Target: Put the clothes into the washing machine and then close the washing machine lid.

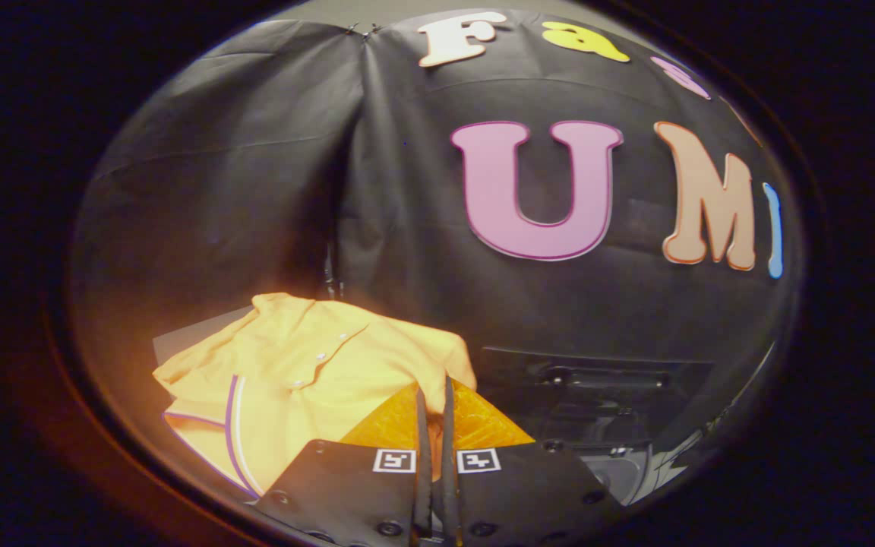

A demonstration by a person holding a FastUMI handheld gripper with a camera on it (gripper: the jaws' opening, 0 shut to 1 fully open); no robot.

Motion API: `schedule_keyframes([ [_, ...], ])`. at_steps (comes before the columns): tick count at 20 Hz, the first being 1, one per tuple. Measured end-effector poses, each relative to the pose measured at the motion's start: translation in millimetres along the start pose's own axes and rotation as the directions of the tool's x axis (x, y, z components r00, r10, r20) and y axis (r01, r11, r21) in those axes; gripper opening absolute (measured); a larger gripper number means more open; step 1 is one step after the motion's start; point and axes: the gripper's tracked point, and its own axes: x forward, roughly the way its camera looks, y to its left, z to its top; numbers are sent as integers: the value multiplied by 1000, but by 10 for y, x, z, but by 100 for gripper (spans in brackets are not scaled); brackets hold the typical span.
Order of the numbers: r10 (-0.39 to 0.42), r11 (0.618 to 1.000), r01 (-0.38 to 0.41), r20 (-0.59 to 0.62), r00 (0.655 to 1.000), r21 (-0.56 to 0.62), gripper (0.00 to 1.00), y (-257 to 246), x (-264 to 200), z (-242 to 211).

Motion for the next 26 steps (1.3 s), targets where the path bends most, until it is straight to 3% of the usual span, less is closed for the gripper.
schedule_keyframes([
  [6,-284,959,284,31,958,-7,5,-1350,-298,73],
  [8,-328,944,329,49,943,5,10,-1554,-391,94],
  [9,-343,939,343,61,937,13,20,-1605,-432,98],
  [12,-339,940,336,95,936,52,21,-1651,-440,174],
  [19,-307,952,306,75,949,24,21,-1505,-180,114],
  [21,-287,958,286,62,956,24,43,-1454,4,90],
  [26,-276,961,276,20,961,33,70,-1404,544,55],
])
